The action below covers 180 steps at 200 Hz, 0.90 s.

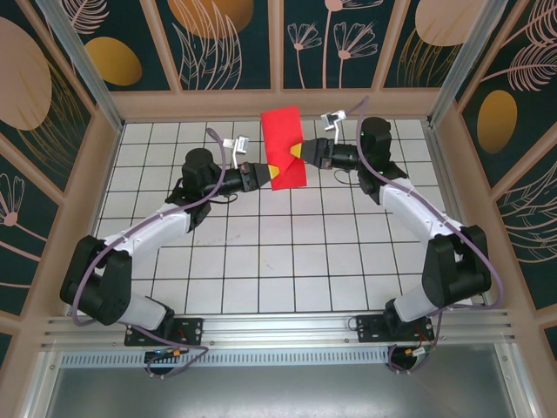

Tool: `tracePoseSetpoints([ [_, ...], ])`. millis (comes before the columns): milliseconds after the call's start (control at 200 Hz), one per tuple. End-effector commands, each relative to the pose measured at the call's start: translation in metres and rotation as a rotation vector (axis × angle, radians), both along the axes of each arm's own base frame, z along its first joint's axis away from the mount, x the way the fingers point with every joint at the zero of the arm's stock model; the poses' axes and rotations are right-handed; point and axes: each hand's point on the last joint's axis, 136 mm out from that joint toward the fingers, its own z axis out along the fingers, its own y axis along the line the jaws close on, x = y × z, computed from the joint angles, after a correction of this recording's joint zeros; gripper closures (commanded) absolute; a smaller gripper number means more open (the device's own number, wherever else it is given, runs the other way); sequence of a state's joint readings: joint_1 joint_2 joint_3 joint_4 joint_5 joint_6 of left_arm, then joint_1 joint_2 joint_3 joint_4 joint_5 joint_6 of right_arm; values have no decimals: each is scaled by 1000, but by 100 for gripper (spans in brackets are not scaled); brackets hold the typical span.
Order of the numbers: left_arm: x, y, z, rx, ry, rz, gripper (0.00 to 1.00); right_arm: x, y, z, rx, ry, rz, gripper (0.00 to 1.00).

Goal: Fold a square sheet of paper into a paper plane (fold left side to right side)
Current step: Turn over the paper at the center of the table.

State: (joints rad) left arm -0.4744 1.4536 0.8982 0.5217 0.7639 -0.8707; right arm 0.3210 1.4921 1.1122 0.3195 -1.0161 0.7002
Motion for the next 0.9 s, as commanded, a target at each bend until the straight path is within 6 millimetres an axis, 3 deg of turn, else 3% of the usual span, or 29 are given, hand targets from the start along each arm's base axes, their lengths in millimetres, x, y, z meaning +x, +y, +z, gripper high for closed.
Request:
tracePoseSetpoints([
  [0, 4, 11, -14, 211, -48, 107, 100, 14, -39, -6, -122, -9, -190, 47],
  [70, 10, 22, -25, 378, -61, 210, 100, 32, -79, -28, -271, 37, -397, 39],
  [165, 14, 44, -47, 664, -59, 365, 100, 46, -152, -66, -560, 123, -741, 34],
  [215, 14, 59, -58, 836, -47, 464, 100, 44, -191, -81, -689, 166, -889, 34],
  [285, 8, 79, -72, 1066, -25, 567, 100, 33, -231, -96, -814, 198, -1030, 32],
  [390, -3, 98, -90, 1320, 27, 687, 100, 17, -265, -105, -891, 210, -1143, 29],
  [561, -13, 91, -128, 1612, 71, 692, 100, 4, -280, -118, -886, 234, -1162, 29],
  [896, 3, 41, -193, 1789, 186, 511, 99, -3, -269, -143, -859, 277, -1085, 29],
])
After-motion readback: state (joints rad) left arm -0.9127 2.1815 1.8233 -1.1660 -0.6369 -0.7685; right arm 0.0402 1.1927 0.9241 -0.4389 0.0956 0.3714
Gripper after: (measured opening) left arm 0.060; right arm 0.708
